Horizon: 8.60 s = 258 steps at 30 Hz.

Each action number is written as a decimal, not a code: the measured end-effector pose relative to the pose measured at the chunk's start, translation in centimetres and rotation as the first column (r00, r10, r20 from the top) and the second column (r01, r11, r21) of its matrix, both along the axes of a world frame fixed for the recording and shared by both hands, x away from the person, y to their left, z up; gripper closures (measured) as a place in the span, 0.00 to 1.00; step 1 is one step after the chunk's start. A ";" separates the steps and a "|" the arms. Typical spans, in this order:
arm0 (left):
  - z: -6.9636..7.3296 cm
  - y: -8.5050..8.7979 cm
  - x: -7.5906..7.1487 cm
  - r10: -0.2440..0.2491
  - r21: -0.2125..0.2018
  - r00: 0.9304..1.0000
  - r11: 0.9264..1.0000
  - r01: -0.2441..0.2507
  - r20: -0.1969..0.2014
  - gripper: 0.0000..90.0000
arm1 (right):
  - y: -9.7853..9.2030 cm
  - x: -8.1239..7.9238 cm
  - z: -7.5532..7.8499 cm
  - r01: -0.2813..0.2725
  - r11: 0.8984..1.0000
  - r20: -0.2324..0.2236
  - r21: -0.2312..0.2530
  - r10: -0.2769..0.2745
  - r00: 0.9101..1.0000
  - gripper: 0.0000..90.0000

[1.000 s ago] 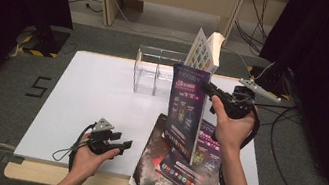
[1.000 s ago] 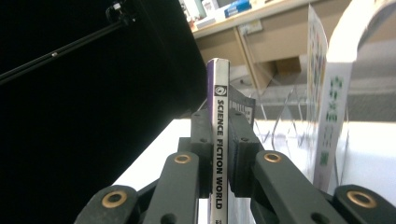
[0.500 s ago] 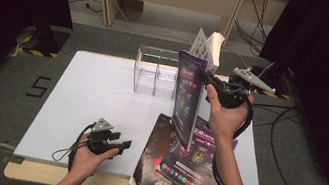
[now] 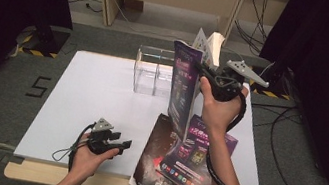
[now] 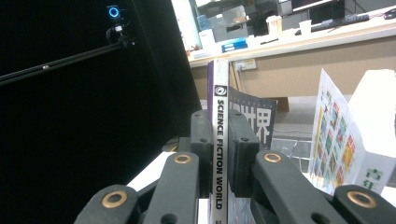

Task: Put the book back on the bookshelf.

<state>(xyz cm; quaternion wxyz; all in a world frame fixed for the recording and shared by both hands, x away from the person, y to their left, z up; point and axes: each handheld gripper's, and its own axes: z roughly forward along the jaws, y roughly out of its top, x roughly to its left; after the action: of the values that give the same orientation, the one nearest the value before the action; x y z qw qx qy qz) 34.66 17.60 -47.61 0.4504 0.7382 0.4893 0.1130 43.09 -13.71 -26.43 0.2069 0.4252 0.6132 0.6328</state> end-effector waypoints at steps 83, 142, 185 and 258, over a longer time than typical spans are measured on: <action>-0.1 0.3 0.2 0.041 0.027 0.999 0.999 -0.042 0.030 0.30 | 4.4 8.0 0.3 0.105 0.995 0.042 0.005 -0.105 0.994 0.92; -0.7 0.2 0.0 0.013 0.035 1.000 0.999 -0.014 0.023 0.30 | 2.7 8.0 -5.1 0.159 0.981 0.078 -0.109 -0.151 0.985 0.92; -0.6 -0.1 -0.1 0.008 0.031 1.000 0.999 -0.009 0.024 0.31 | 0.0 5.3 -5.8 0.071 0.970 -0.011 -0.231 -0.076 0.997 0.83; -0.6 0.5 0.0 0.017 0.024 1.000 1.000 -0.018 0.023 0.31 | 5.7 12.0 -3.3 0.166 0.963 -0.013 -0.212 -0.172 0.985 0.92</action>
<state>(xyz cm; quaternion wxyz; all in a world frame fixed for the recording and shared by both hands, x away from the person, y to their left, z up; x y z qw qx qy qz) 34.65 18.09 -48.22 0.4459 0.7381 0.4891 0.1312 55.08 -8.03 -29.71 0.2942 0.4616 0.6411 0.5379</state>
